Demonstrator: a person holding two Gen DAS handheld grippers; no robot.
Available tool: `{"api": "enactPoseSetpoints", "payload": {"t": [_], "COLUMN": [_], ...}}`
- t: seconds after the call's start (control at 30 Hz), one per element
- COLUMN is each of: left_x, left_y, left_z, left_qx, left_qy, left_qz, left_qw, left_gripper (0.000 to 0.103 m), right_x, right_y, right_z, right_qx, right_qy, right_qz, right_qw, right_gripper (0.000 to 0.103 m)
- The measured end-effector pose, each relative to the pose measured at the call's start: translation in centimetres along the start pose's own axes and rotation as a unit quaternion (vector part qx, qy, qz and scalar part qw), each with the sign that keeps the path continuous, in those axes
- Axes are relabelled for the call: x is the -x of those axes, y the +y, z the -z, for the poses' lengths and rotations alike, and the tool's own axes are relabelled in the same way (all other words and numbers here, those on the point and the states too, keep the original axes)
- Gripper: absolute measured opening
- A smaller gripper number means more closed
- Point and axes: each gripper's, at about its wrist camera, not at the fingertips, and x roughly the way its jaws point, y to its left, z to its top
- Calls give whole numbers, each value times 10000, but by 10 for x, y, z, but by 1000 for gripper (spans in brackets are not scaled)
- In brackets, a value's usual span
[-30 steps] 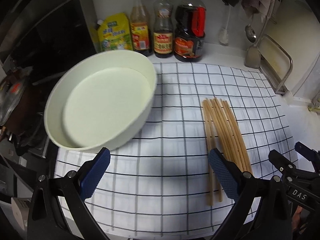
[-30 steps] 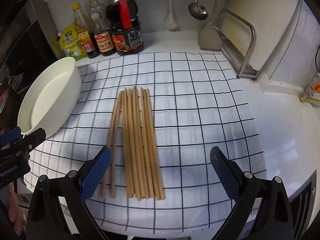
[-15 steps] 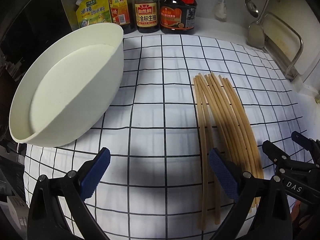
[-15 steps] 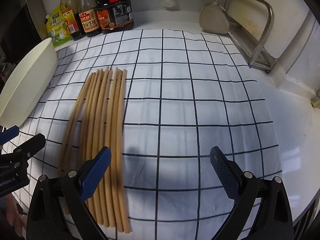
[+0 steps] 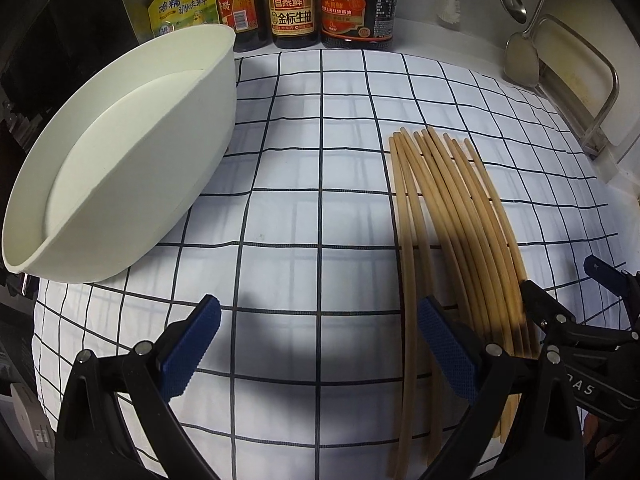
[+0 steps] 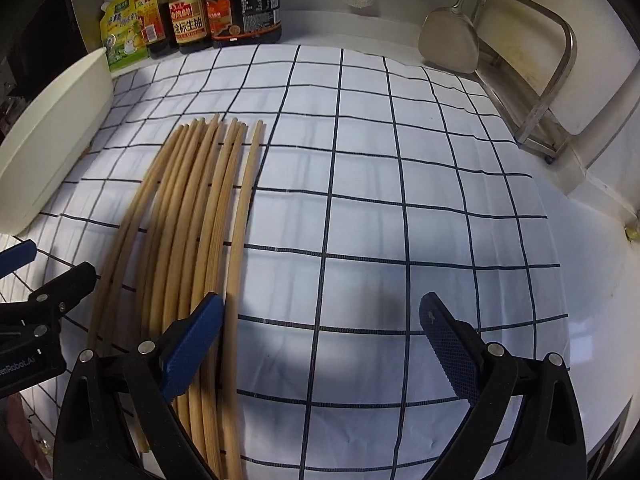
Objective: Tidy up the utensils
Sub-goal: 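Move both tools down toward the bundle of wooden chopsticks, then close the left tool on one wooden chopstick while the right tool grasps another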
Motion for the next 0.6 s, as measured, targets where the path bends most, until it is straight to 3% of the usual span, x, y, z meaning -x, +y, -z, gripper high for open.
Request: {"api": "enactPoseSetpoints", "payload": {"t": [0.6], "left_x": [-12], "left_y": [-6], "left_z": [1], "left_qx": [-134], "left_qy": [133], "left_qz": [-164], "left_qw": [9997], "left_gripper": [98], "right_x": [-1], "right_y": [-3], "right_z": [2], "right_qx": [-10], "right_qy": [-149], "right_qz": [-129], "right_qw": [9998], "right_gripper": [89]}}
